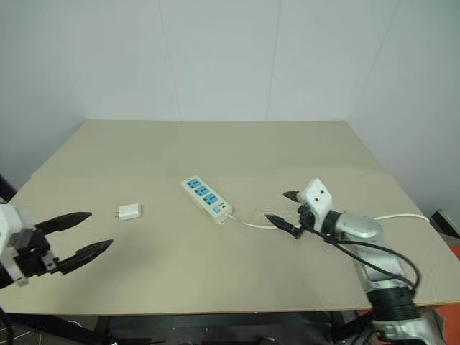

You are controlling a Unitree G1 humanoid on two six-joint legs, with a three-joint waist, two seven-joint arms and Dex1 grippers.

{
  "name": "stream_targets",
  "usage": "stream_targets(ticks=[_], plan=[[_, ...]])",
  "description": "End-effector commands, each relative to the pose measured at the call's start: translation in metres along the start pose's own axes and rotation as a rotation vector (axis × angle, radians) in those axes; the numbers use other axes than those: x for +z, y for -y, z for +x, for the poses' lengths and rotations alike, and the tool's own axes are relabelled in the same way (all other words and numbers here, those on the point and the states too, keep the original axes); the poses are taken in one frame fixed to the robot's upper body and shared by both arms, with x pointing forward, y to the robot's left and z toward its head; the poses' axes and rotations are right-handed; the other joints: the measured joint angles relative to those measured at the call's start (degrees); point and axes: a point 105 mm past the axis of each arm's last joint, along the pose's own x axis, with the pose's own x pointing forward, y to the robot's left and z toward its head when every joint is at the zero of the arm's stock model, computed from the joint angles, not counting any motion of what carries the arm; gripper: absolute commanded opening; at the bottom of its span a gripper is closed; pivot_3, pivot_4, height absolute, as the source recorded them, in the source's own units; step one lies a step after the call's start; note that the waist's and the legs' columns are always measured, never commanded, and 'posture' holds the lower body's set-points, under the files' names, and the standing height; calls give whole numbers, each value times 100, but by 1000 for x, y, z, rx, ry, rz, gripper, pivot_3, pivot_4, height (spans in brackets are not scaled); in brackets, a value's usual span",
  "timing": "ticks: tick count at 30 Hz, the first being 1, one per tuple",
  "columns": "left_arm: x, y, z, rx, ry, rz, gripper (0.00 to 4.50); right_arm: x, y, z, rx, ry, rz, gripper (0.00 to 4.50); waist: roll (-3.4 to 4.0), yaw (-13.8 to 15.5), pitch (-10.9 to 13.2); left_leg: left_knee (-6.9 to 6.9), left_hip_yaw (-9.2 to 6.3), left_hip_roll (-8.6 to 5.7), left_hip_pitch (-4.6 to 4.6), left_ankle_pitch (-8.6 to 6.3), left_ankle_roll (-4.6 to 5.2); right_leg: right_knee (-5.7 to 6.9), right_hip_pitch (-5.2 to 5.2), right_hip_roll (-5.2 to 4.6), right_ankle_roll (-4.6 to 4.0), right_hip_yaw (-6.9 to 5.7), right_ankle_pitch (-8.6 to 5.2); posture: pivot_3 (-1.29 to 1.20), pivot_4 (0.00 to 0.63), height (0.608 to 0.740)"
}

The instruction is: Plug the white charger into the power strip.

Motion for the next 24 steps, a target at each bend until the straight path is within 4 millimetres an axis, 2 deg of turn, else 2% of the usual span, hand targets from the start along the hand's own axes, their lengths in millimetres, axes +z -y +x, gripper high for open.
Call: stream_targets(ticks=[1,5,9,11,14,17,21,24], plan=[[9,-1,-12,-22,-17,35,4448,19,5,-18,78,5,-55,4500,0,0,0,0,0,0,3,-2,-4,0,1,0,-1,0,-1,0,150,740],[7,6,-20,-75,-56,20,4448,19,7,-31,130,-84,-54,4500,-1,-8,0,0,1,1,7,-27,-44,-1,1,-2,-4,-1,-3,0,150,740],[13,4,-28,-75,-51,24,4448,18,17,-36,77,-128,-63,4500,-2,-12,1,0,1,1,4,-28,-45,-1,-4,-1,-4,-2,-3,0,150,740],[12,4,-22,-67,-34,15,4448,13,24,-26,5,-133,-48,4500,-2,-12,1,0,1,1,4,-28,-46,-2,-3,-2,-4,-2,-3,0,150,740],[10,12,-16,-91,-22,2,4448,11,19,-18,4,-110,-5,4500,-3,-14,0,0,1,1,5,-28,-47,-3,-3,-1,-4,-2,-3,0,150,740],[10,10,-17,-83,-25,3,4448,12,11,-4,14,-84,11,4500,-4,-10,1,0,1,1,3,-26,-43,-1,-3,0,-4,-2,-3,0,150,740],[12,7,-17,-71,-22,12,4448,14,-11,32,60,-33,59,4500,-3,-33,1,0,1,5,2,-20,-33,1,-5,4,-4,-2,-3,0,150,740],[13,7,-15,-71,-10,9,4448,9,-28,63,91,-33,94,4500,-3,-39,1,0,-1,6,6,-20,-33,6,-5,7,-4,-2,-3,0,150,740]])
